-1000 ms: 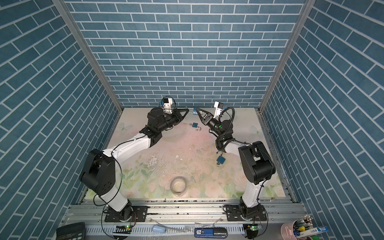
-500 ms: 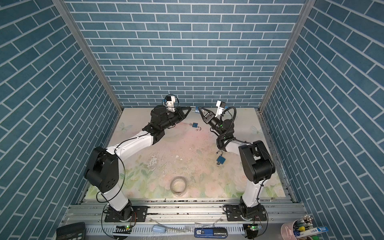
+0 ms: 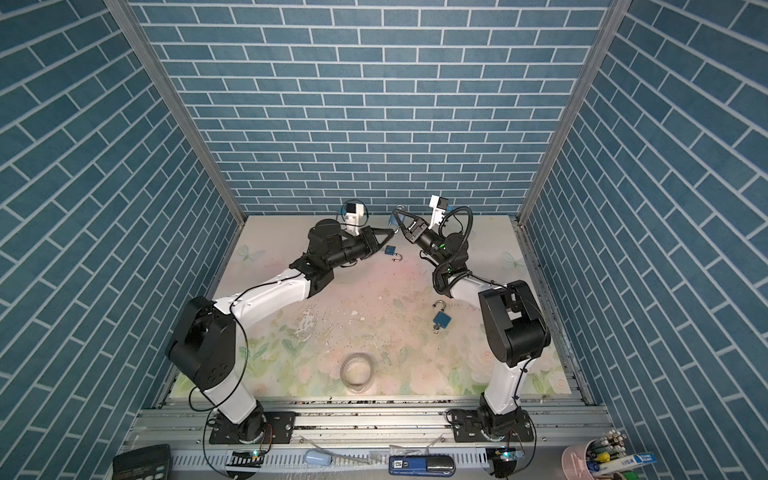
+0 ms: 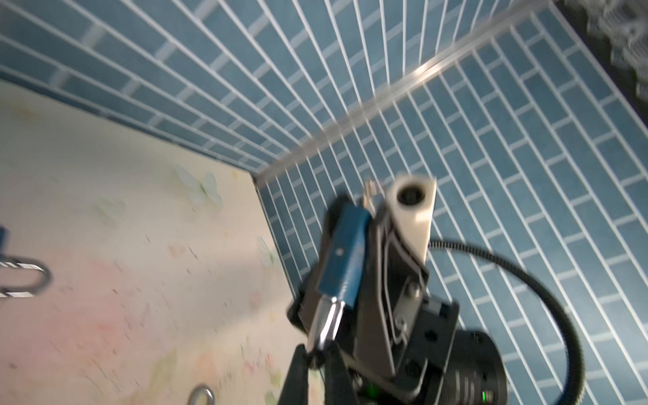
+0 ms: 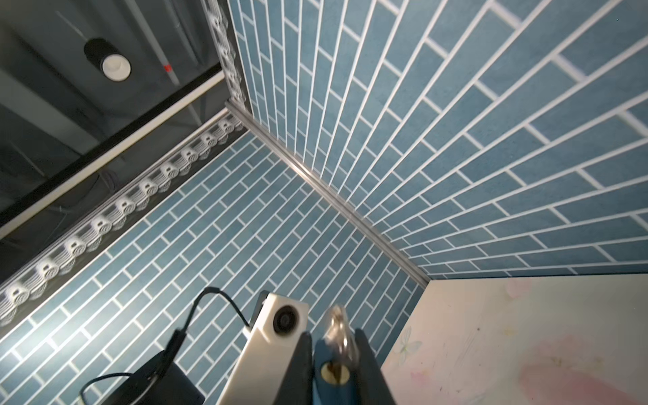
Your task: Lock with the key
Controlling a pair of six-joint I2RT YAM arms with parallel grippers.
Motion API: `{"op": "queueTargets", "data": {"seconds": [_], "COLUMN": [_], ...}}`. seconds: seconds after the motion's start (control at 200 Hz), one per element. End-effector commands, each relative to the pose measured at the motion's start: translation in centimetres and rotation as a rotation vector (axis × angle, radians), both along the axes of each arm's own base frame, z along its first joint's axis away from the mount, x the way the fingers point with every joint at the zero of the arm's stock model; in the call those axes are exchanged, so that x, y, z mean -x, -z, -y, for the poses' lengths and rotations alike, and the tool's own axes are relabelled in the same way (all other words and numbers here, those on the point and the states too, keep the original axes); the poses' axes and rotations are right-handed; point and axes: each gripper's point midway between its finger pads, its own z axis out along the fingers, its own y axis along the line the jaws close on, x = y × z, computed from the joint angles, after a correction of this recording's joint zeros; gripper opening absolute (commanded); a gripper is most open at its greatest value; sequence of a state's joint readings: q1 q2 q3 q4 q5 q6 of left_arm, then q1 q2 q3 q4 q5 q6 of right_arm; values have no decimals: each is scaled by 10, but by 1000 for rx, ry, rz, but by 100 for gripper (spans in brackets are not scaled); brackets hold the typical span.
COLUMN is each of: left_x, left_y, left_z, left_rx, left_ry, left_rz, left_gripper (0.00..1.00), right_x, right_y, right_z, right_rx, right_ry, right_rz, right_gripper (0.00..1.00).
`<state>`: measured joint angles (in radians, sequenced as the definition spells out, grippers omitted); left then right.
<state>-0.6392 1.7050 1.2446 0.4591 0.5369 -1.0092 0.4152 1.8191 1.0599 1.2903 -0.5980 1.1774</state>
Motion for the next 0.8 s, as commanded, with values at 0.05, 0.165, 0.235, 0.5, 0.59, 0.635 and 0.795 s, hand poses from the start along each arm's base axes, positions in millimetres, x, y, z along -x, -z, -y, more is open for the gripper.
{"op": "queueTargets", "data": {"seconds": [0.05, 0.165, 0.235, 0.5, 0.59, 0.635, 0.795], "left_x": [142, 133, 125, 101, 97, 95, 82], "left_y": [-46, -47, -46, -35, -30, -27, -7], "left_z": [58, 57, 55, 28, 22, 18, -2], "left_rx": [72, 88, 90, 15, -27, -37, -72], "left_ry": [540, 518, 496, 411, 388, 380, 318], "left_rz": [184, 175, 166, 162, 163, 154, 103], "left_gripper": [0, 0, 0, 0, 0, 0, 0], "right_x": [52, 54, 53, 46, 41, 37, 29], "right_y": [58, 62, 65, 73, 74, 75, 71], "right_z": [-67, -64, -61, -58, -56, -53, -44], "right_rx": [170, 165, 168, 181, 180, 180, 207], "right_ry": [-294, -280, -258, -238, -223, -199, -150], "right_rz": [-107, -112, -117, -136, -140, -141, -132], "right_gripper": [0, 0, 0, 0, 0, 0, 0]}}
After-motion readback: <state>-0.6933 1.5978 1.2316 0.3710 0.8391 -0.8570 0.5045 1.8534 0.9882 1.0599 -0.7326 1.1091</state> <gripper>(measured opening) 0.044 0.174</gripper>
